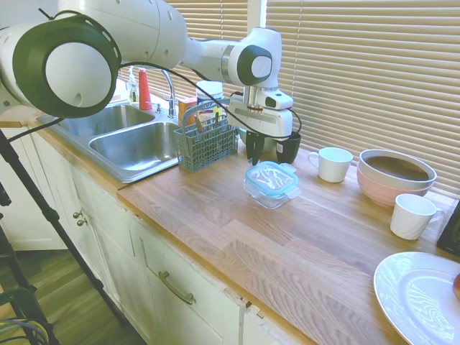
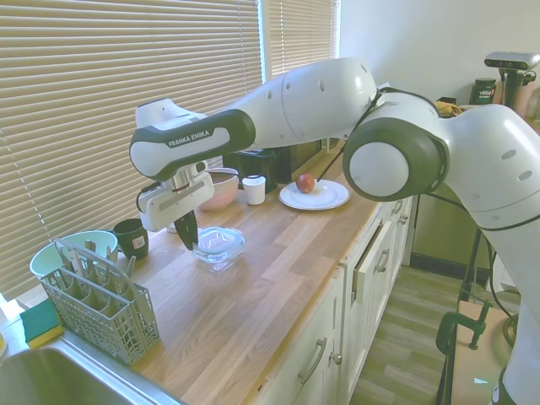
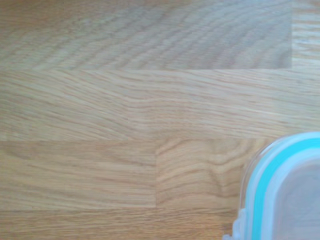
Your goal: Cover the lid of the food container
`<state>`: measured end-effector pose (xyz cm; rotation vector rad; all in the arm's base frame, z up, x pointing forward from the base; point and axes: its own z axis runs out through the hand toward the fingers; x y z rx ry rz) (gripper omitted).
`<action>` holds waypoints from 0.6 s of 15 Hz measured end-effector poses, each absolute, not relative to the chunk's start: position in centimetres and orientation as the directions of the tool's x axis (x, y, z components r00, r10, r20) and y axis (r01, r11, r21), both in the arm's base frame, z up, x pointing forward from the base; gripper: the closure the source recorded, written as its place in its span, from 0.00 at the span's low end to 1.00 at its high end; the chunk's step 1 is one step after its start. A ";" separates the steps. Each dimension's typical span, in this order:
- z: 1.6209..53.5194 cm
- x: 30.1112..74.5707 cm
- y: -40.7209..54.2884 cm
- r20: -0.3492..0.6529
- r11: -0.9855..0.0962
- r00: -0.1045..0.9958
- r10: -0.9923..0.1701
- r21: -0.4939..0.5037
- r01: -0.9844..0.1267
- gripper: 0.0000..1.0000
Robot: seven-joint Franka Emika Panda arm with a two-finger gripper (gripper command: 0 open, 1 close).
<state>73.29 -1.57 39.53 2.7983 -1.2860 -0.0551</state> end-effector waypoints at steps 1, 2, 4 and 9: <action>39.3 73.4 -1.6 -0.008 -0.649 0.650 -0.760 0.073 -0.757 1.00; 39.1 73.4 -1.6 -0.009 -0.648 0.650 -0.760 0.074 -0.758 1.00; 38.9 73.6 -1.5 -0.007 -0.647 0.648 -0.762 0.074 -0.759 1.00; 38.7 74.1 -1.5 -0.001 -0.642 0.643 -0.766 0.072 -0.764 1.00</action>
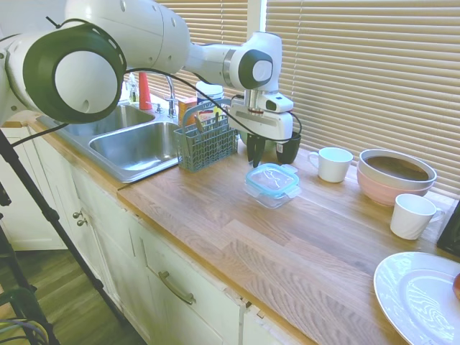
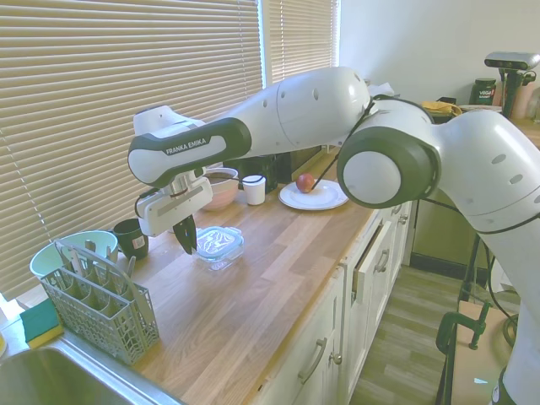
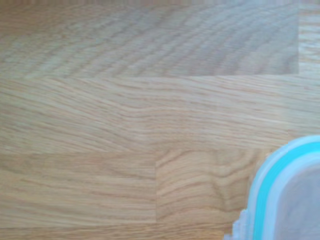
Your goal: Cover the lid of the food container
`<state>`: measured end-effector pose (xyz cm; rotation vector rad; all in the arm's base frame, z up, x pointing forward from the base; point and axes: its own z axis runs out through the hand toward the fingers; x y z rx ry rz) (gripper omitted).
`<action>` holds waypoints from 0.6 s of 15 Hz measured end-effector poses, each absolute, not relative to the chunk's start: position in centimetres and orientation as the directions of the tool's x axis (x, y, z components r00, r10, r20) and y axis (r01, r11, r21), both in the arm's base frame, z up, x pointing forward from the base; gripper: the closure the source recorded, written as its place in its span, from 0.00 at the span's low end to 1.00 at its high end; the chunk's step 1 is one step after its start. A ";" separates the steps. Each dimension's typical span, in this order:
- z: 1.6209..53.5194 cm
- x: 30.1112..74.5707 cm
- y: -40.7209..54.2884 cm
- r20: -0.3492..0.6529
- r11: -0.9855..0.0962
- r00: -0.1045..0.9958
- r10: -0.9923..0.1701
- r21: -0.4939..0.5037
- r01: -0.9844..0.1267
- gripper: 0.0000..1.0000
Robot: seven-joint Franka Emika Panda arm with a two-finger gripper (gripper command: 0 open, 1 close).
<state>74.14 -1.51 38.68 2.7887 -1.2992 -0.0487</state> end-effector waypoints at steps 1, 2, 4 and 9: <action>38.6 74.3 -1.5 -0.001 -0.640 0.642 -0.767 0.072 -0.765 1.00; 38.6 74.4 -1.5 0.000 -0.638 0.640 -0.769 0.072 -0.767 1.00; 38.5 74.5 -1.6 0.000 -0.635 0.637 -0.771 0.073 -0.769 1.00; 38.4 74.5 -2.7 -0.004 -0.622 0.623 -0.782 0.073 -0.780 1.00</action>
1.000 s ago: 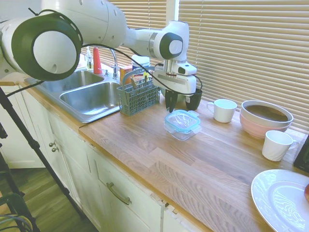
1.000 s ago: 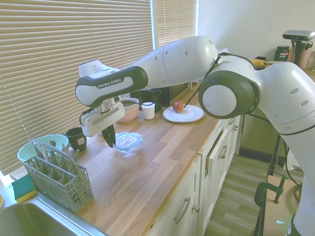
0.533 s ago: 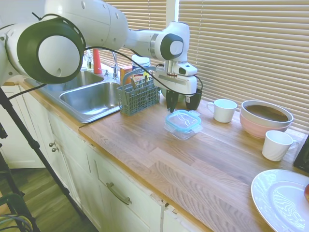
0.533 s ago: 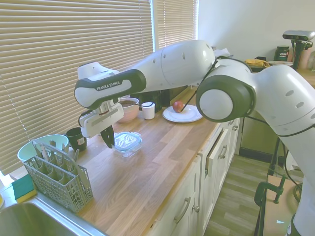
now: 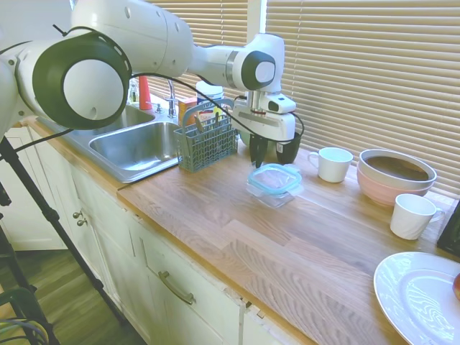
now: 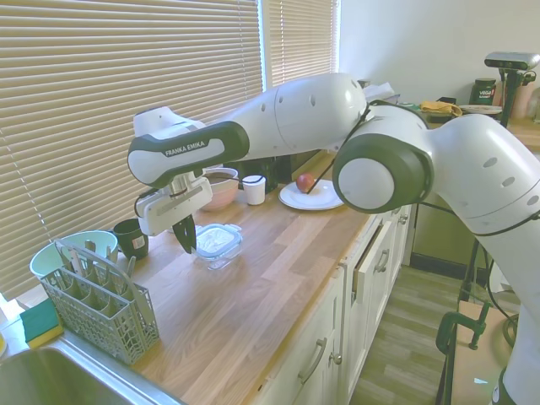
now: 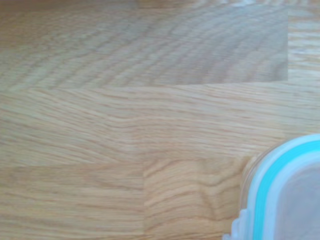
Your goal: Cover the lid of the food container
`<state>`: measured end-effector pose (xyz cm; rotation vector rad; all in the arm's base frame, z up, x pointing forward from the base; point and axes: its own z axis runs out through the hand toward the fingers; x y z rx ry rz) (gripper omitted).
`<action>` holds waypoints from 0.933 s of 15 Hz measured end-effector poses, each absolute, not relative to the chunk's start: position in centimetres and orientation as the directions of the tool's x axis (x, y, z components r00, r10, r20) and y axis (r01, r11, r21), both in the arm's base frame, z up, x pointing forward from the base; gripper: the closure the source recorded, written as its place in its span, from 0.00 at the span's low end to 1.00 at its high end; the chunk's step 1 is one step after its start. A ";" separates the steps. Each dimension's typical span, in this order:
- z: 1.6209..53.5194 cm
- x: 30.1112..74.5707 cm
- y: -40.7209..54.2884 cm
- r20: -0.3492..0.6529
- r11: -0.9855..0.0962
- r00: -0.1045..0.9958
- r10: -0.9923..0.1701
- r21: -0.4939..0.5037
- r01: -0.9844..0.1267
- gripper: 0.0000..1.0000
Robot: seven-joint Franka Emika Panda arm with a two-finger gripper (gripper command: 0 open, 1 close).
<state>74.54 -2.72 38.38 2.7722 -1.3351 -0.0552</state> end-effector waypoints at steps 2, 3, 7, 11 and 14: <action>38.4 74.5 -3.4 -0.008 -0.616 0.617 -0.787 0.073 -0.785 0.00; 38.5 74.5 -3.7 -0.010 -0.614 0.615 -0.789 0.073 -0.786 0.00; 38.4 74.5 -4.0 -0.014 -0.616 0.617 -0.787 0.075 -0.784 0.00; 38.5 74.5 -4.0 -0.012 -0.622 0.622 -0.783 0.072 -0.780 0.00; 39.6 74.6 -4.3 0.008 -0.624 0.625 -0.781 0.047 -0.780 0.00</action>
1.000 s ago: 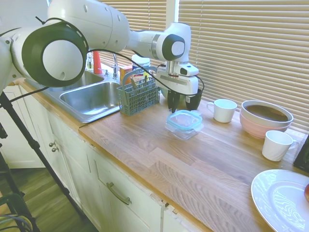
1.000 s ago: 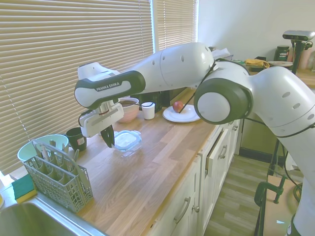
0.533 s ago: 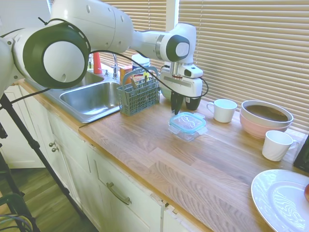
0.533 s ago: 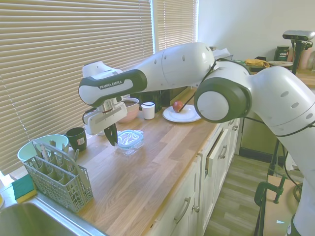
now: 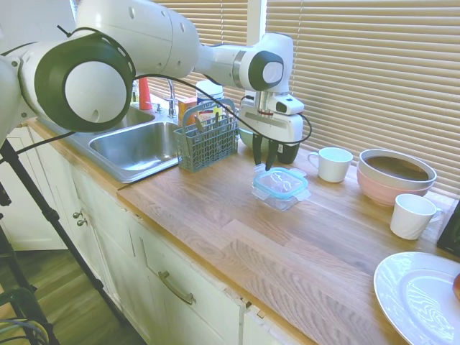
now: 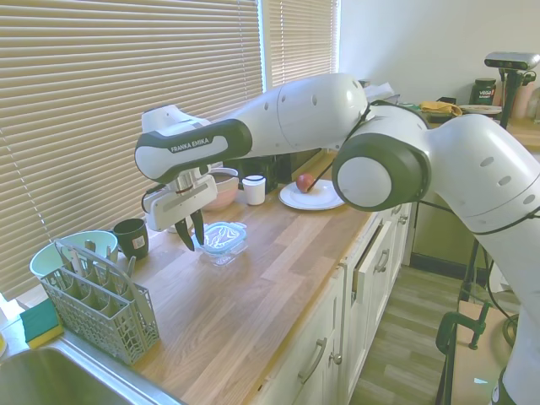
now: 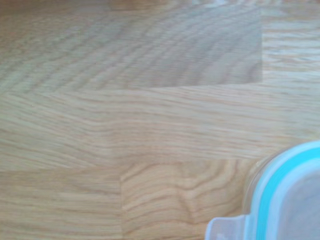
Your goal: Cover the lid of the food container
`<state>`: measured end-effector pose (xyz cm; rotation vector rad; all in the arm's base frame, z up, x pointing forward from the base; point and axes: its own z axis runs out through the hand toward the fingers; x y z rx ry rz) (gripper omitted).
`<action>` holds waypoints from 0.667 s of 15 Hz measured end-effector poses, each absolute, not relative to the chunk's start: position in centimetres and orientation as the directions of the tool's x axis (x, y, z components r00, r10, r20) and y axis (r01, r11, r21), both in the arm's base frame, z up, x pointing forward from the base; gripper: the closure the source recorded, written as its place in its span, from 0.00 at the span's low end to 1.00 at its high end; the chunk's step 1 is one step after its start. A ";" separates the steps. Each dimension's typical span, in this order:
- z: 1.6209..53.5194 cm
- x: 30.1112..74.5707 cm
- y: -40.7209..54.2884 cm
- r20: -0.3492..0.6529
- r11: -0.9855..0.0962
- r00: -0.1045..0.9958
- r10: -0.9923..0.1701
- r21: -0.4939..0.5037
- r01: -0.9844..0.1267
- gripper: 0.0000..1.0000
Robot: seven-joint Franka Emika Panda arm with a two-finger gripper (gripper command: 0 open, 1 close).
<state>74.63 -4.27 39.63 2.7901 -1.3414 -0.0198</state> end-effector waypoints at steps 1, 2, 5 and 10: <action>40.8 74.5 -4.3 0.022 -0.629 0.630 -0.776 0.026 -0.777 0.00; 42.3 74.0 -4.4 0.032 -0.637 0.636 -0.771 0.002 -0.771 0.00; 47.9 70.9 -5.0 0.036 -0.666 0.666 -0.745 -0.062 -0.743 0.00; 50.9 65.0 -5.7 0.031 -0.679 0.679 -0.733 -0.078 -0.730 0.00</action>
